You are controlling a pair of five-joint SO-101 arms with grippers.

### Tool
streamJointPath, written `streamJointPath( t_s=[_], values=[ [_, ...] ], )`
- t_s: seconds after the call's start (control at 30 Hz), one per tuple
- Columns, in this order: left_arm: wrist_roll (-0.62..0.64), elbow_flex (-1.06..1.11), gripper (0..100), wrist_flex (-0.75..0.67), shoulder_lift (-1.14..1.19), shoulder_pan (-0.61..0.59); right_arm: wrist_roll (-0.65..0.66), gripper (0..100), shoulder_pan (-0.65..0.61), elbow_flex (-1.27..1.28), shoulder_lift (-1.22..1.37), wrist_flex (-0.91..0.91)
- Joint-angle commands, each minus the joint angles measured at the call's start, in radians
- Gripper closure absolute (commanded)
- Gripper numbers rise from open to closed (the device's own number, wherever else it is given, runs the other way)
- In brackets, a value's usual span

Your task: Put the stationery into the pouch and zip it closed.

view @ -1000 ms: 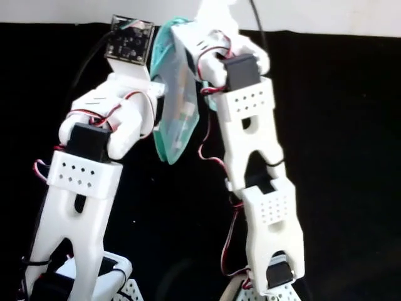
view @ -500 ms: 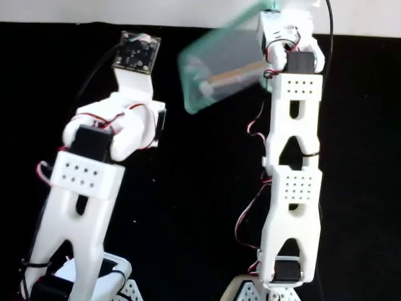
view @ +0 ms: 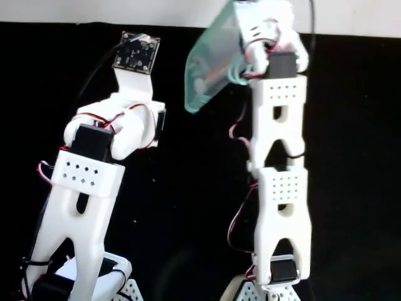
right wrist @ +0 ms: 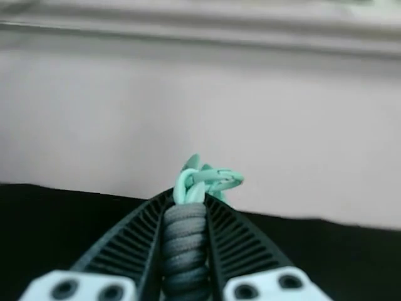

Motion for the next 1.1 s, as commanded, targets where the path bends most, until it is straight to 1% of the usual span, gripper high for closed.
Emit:
streamJointPath(
  t_s=[0.0,0.03,0.1,0.23,0.37,0.43,0.53,0.7,0.73,0.8,0.87,0.97,1.07],
  values=[
    [-0.014,-0.024,99,-0.006,-0.005,-0.025,0.14,99.3,-0.102,-0.16,-0.074,0.107],
    [-0.014,-0.031,99,-0.006,-0.005,-0.039,0.166,99.3,-0.13,-0.147,-0.099,0.153],
    [-0.014,-0.058,99,-0.006,-0.005,-0.084,0.176,99.3,-0.179,-0.128,-0.147,0.216],
    [-0.014,-0.119,99,0.0,-0.005,-0.179,0.178,99.3,-0.246,-0.119,-0.209,0.248],
    [-0.014,-0.151,99,0.002,-0.005,-0.239,0.18,99.3,-0.305,-0.12,-0.242,0.289],
    [-0.014,-0.153,99,0.0,-0.005,-0.26,0.186,99.3,-0.323,-0.119,-0.255,0.292],
    [-0.014,-0.153,99,0.002,-0.005,-0.277,0.23,99.3,-0.348,-0.119,-0.268,0.292],
    [-0.014,-0.151,99,0.003,-0.005,-0.294,0.235,99.3,-0.358,-0.119,-0.268,0.294],
    [-0.029,-0.15,98,0.003,-0.005,-0.295,0.236,99.3,-0.358,-0.119,-0.268,0.294],
    [-0.104,-0.145,95,0.003,-0.005,-0.298,0.236,99.3,-0.358,-0.119,-0.268,0.294],
    [-0.146,-0.143,89,0.012,-0.005,-0.298,0.236,99.3,-0.358,-0.119,-0.265,0.294],
    [-0.152,-0.151,83,0.051,-0.005,-0.295,0.236,99.3,-0.358,-0.119,-0.262,0.315],
    [-0.15,-0.142,81,0.054,-0.004,-0.292,0.235,99.3,-0.371,-0.119,-0.262,0.355]
  ],
)
